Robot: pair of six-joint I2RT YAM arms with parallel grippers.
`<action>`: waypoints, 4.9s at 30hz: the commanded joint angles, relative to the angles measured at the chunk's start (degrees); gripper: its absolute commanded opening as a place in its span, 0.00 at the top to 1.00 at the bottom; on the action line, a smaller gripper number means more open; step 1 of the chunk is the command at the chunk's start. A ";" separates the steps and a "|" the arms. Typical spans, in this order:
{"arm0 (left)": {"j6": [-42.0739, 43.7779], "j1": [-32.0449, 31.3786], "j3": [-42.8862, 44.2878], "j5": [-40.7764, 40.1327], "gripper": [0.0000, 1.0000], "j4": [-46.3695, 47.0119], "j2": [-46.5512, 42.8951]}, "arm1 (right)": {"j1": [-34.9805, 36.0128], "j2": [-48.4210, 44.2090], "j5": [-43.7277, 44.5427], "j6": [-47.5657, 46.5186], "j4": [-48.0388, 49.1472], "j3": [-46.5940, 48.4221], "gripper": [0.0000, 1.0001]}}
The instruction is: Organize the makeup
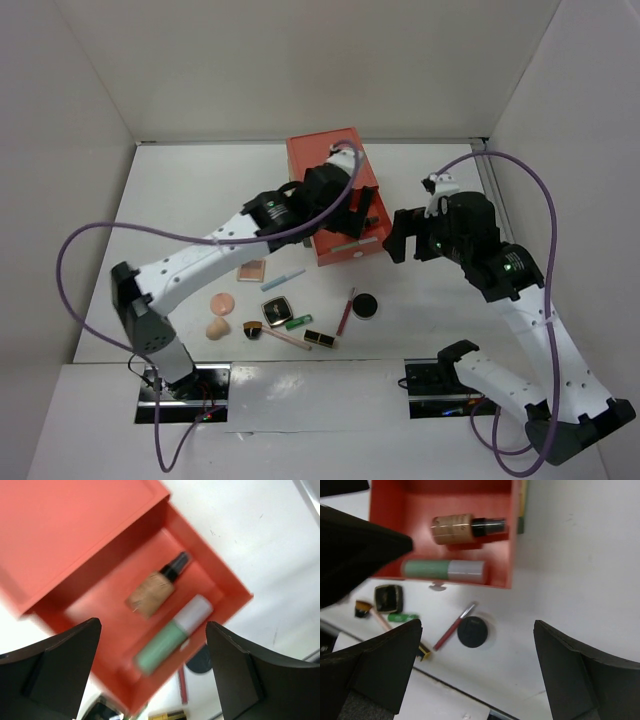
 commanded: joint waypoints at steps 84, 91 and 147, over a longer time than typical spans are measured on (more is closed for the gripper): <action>-28.82 2.76 -54.29 -0.69 0.00 -9.54 -46.95 | 46.46 9.56 41.43 38.64 21.41 -36.00 0.00; -28.82 2.76 -54.29 -0.69 0.00 -9.54 -46.95 | 46.47 14.49 44.68 36.70 29.25 -38.38 0.00; -26.97 2.76 -56.93 5.29 0.00 0.65 -34.57 | 29.35 18.09 31.06 1.19 28.46 0.82 0.68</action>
